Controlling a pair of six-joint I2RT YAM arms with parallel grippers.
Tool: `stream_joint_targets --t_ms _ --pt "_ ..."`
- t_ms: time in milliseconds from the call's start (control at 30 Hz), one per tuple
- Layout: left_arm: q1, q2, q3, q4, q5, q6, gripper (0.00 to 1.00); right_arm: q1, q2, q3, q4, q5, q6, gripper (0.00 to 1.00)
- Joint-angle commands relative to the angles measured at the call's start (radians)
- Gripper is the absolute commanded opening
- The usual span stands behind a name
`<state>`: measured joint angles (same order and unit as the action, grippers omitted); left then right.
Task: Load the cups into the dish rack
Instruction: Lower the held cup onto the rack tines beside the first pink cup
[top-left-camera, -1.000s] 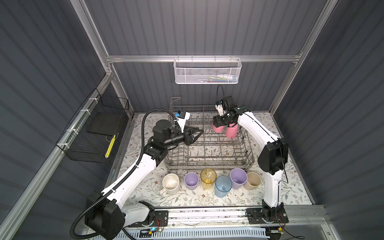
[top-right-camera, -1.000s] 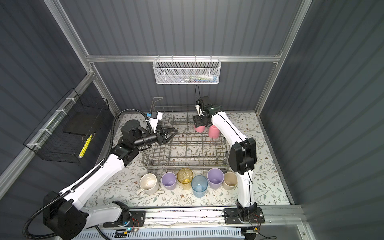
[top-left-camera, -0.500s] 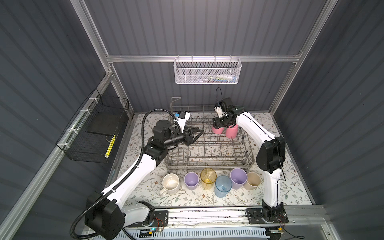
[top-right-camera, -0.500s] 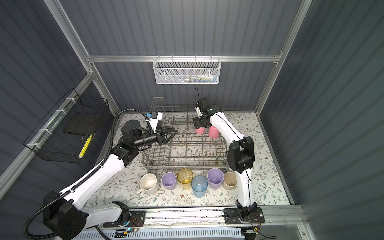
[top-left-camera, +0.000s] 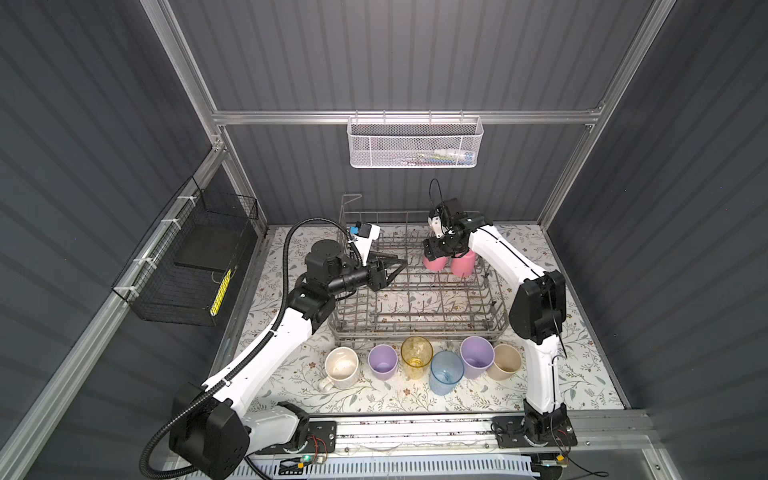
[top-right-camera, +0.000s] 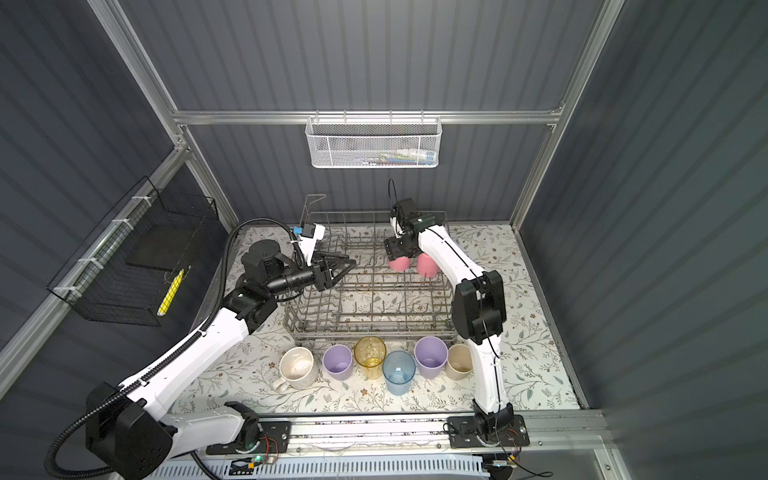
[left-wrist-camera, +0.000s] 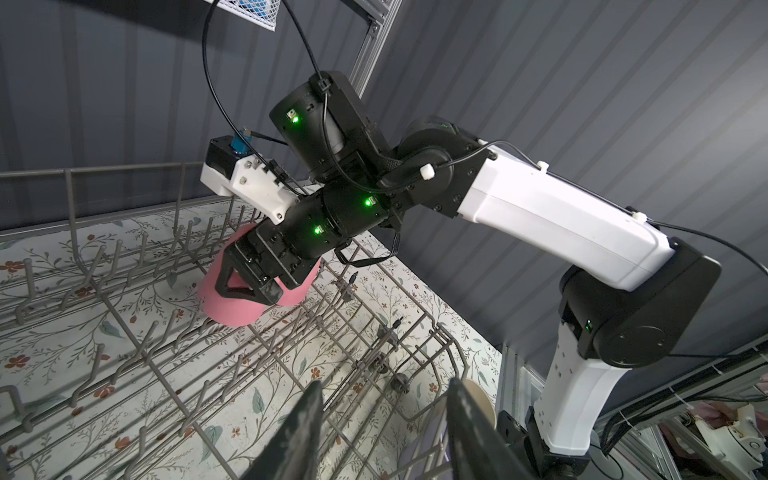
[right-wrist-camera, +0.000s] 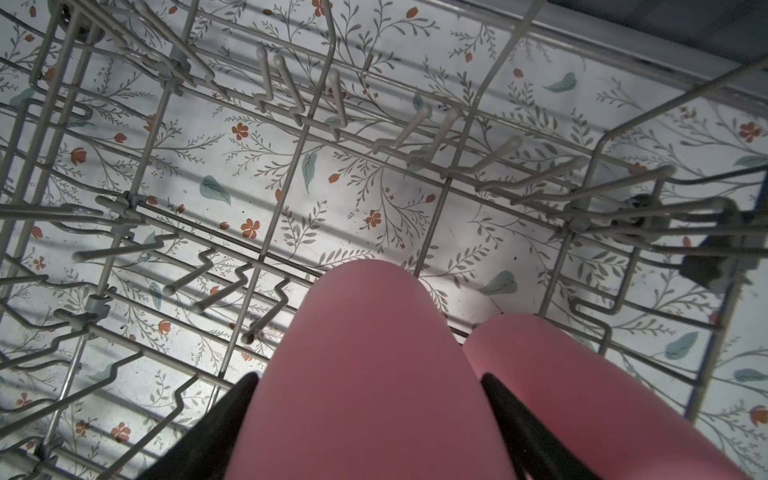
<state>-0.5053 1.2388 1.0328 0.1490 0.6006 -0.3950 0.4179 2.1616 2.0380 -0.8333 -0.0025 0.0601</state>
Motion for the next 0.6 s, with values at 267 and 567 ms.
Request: stream_joint_targets --t_ms 267,567 --pt "0.004 -0.024 -0.013 -0.012 0.000 0.018 0.48 0.001 0.030 -0.015 0.021 0.006 0.015 0.83" --pt "0.004 -0.021 -0.010 -0.012 0.002 0.020 0.48 0.000 0.030 -0.018 0.026 0.011 0.021 0.88"
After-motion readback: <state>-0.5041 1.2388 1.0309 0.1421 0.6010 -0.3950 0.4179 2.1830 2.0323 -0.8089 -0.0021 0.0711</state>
